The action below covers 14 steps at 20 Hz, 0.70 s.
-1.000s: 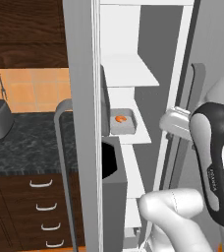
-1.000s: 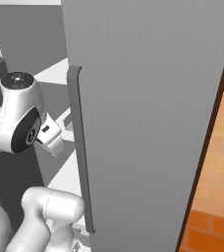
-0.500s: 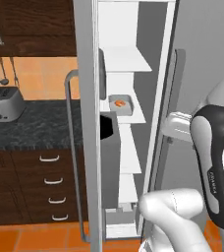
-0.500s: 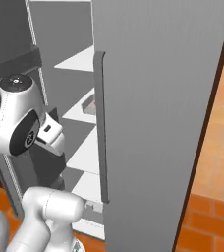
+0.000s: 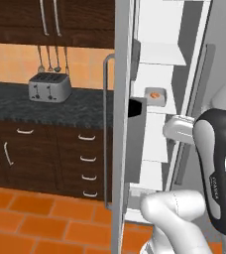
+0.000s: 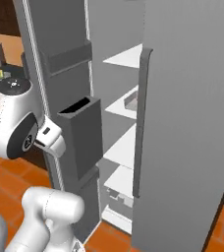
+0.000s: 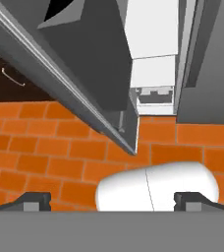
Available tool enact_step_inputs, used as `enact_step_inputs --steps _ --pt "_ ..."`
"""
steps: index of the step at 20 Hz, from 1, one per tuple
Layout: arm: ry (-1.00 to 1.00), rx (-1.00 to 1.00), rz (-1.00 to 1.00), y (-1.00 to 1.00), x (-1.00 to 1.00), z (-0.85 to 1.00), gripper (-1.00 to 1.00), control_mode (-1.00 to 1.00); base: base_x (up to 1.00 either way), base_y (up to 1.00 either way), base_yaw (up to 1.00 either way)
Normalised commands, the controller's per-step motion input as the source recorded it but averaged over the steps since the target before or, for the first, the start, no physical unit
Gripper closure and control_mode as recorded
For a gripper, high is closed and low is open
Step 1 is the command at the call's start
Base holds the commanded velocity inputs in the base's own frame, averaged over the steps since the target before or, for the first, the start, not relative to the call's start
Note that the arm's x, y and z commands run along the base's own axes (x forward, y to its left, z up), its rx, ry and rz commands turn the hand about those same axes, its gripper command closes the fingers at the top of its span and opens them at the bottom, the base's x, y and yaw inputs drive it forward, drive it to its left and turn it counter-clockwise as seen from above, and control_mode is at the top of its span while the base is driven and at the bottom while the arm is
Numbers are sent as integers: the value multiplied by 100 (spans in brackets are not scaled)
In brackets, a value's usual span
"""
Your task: Take the meat container that has the shrimp and place it on the second highest rack of the freezer. Then take the vegetable container that has the corn and lemon wedge and place it on the highest rack of the freezer.
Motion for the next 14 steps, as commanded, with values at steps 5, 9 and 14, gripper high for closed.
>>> enact_step_inputs --steps 5,9,14 --pt "0 0 0 0 0 0 -100 100 -51 45 83" --pt "0 0 0 0 0 0 -100 100 -11 81 69" --pt "0 0 0 0 0 0 -100 100 33 100 16"
